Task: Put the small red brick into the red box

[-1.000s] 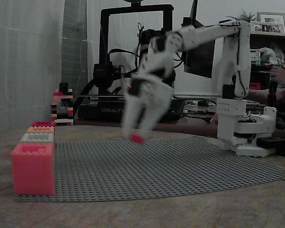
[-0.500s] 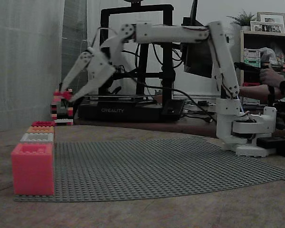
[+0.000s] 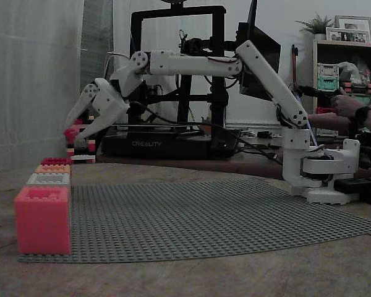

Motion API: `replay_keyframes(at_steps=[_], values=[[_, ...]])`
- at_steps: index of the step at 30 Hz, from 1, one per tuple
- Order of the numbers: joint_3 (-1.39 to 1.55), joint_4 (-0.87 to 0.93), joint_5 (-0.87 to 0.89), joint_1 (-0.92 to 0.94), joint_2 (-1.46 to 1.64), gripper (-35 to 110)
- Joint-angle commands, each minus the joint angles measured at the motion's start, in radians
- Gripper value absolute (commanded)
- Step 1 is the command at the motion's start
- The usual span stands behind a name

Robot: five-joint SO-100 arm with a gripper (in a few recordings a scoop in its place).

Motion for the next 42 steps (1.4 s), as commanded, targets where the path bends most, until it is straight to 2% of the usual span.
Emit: replay_keyframes(at_steps=[1, 10, 16, 20, 28, 31, 33, 36, 42], values=[[-0.147, -0.021, 0.006, 0.000, -0.011, 0], [-0.167, -0.083, 0.031, -0.021, -0.066, 7], [-0.155, -0.091, 0.043, -0.032, -0.078, 21], [-0.137, -0.089, 0.051, -0.043, -0.057, 24], [0.031, -0.087, 0.055, -0.072, 0.150, 19], [0.156, -0.052, 0.054, -0.080, 0.314, 2], [0.285, -0.041, 0.052, -0.083, 0.465, 0], [0.410, 0.071, 0.057, -0.086, 0.681, 0], [0.796, 0.457, 0.038, -0.130, 1.160, 0]])
